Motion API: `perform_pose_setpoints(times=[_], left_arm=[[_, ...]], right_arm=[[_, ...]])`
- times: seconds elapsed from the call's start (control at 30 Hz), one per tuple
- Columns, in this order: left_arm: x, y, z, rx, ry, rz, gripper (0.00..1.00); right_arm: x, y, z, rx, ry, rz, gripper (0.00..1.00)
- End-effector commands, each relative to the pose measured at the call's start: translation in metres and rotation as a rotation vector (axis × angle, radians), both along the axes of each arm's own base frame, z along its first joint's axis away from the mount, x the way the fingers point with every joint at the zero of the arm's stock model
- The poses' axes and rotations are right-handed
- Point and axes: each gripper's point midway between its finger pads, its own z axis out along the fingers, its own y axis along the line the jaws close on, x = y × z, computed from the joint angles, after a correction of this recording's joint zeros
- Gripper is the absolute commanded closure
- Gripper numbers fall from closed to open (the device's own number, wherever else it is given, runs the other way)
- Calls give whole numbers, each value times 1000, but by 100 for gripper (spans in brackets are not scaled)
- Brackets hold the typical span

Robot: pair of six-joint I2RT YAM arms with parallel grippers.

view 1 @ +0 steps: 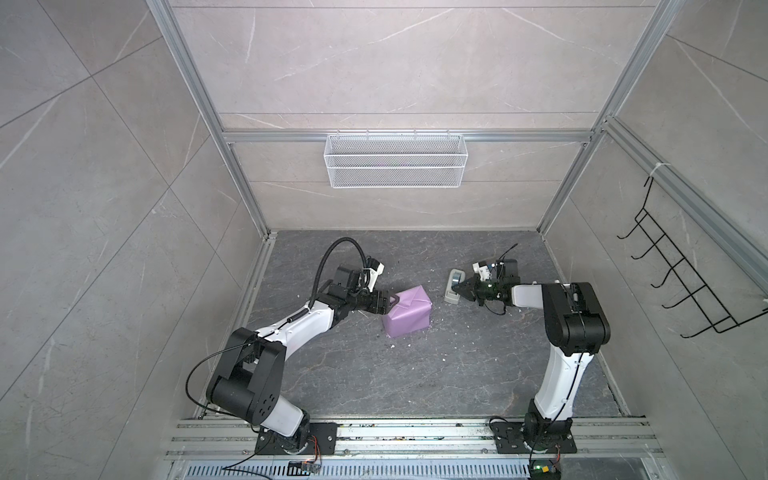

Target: Wrap the gift box in paper

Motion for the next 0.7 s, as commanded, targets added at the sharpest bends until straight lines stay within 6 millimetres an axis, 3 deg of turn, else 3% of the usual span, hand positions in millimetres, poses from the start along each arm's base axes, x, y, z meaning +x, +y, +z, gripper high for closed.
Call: perform_pose_setpoints(times=[0.0, 0.3, 0.67], left_arm=[[-17, 9, -22, 59, 70, -15, 21], [-16, 9, -21, 58, 64, -15, 21], [-17, 9, -19, 57, 60, -15, 21]], right_arm=[[1, 6, 4, 31, 10, -26, 100], [8, 7, 43, 97, -52, -57, 100], [1, 11, 50, 134, -53, -64, 100]])
